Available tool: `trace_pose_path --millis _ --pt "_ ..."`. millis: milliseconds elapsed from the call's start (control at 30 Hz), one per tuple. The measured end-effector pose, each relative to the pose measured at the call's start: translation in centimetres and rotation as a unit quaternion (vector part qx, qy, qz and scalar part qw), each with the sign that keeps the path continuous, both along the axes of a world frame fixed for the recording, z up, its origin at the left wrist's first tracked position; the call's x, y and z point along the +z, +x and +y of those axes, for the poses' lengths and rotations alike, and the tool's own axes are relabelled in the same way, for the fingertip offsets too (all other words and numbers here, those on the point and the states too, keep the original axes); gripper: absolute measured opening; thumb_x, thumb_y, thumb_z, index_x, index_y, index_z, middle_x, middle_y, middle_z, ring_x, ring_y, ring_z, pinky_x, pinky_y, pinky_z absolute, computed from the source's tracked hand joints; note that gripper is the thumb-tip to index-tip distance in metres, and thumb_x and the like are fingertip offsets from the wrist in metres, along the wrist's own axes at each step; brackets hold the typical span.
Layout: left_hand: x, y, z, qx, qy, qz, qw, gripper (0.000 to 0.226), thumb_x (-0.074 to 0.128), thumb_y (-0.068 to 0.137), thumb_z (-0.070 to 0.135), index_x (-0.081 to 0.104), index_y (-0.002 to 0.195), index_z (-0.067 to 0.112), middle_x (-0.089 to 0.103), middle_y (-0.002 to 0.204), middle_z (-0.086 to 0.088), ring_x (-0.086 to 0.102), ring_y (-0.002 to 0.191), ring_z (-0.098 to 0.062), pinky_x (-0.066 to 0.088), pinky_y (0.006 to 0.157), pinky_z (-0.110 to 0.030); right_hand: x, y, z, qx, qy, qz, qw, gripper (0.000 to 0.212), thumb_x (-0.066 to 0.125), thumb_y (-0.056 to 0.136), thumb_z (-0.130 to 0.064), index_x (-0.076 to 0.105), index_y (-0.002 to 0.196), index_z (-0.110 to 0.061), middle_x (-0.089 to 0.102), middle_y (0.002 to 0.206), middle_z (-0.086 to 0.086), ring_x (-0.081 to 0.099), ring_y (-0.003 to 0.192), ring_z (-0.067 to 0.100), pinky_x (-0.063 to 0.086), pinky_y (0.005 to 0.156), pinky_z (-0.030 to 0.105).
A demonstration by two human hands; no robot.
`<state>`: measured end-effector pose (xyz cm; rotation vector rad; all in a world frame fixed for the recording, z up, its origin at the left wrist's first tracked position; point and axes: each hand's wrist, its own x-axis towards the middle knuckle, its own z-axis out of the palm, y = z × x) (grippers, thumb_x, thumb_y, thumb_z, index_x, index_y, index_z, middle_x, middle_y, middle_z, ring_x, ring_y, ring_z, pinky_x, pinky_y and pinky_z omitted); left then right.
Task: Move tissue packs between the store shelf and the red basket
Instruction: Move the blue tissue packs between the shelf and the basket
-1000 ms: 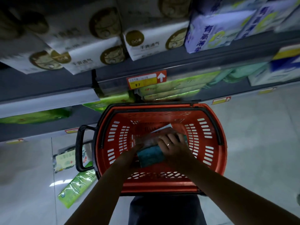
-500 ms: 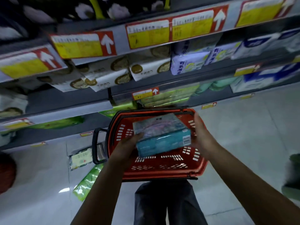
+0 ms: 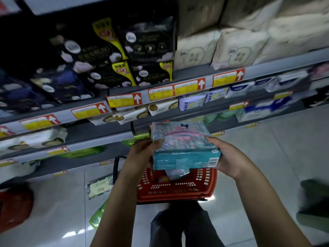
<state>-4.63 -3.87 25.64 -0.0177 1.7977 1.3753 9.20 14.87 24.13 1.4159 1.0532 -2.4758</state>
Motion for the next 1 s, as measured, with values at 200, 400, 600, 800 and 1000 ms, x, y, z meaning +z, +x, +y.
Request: trace_pose_path --millis 200,400,600,800,1000 --pt "7.8 1.4 -1.1 0.008 0.017 0.032 0.999 0.046 0.075 0.067 0.058 0.072 0.084 0.016 0.065 0.101 -0.031 0.062 0.094 -0.049 0.051 0.078 -0.060 7.4 0.6 -1.1 -0.011 0.019 0.028 0.999 0.023 0.051 0.094 -0.026 0.068 0.098 -0.011 0.075 0.081 0.006 0.071 0.063 0.017 0.057 0.052 0.028" --pt "14.6 2.1 -2.1 -0.006 0.071 0.067 0.995 0.027 0.065 0.086 0.029 0.071 0.095 0.004 0.075 0.085 -0.015 0.072 0.075 -0.033 0.055 0.056 -0.034 13.6 1.3 -2.6 -0.050 0.044 0.057 0.996 0.027 0.056 0.090 -0.029 0.066 0.110 -0.014 0.074 0.090 0.007 0.071 0.067 0.018 0.055 0.051 0.027" --pt "19.1 2.0 -2.1 -0.013 0.108 0.103 0.989 0.021 0.062 0.089 0.029 0.071 0.091 0.010 0.075 0.081 -0.006 0.071 0.069 -0.020 0.048 0.050 -0.026 19.7 1.5 -3.0 -0.068 0.086 0.094 0.989 0.032 0.058 0.089 -0.030 0.065 0.113 -0.010 0.073 0.096 0.011 0.071 0.067 0.020 0.054 0.051 0.026" --pt "22.8 2.9 -1.6 0.021 0.128 0.131 0.983 0.018 0.063 0.088 0.031 0.070 0.082 0.015 0.073 0.073 -0.001 0.069 0.066 -0.016 0.052 0.062 -0.034 24.2 1.9 -3.6 -0.088 0.162 0.123 0.975 0.035 0.054 0.091 -0.032 0.064 0.116 -0.009 0.071 0.110 0.015 0.066 0.095 0.030 0.052 0.074 0.035" --pt "25.2 2.8 -2.3 0.040 0.159 0.131 0.978 0.021 0.059 0.089 0.040 0.067 0.095 0.021 0.073 0.094 -0.002 0.071 0.085 -0.020 0.054 0.079 -0.041 27.1 1.6 -4.6 -0.075 0.188 0.167 0.965 0.023 0.052 0.093 -0.032 0.068 0.100 -0.016 0.075 0.093 0.005 0.070 0.075 0.019 0.053 0.065 0.031"
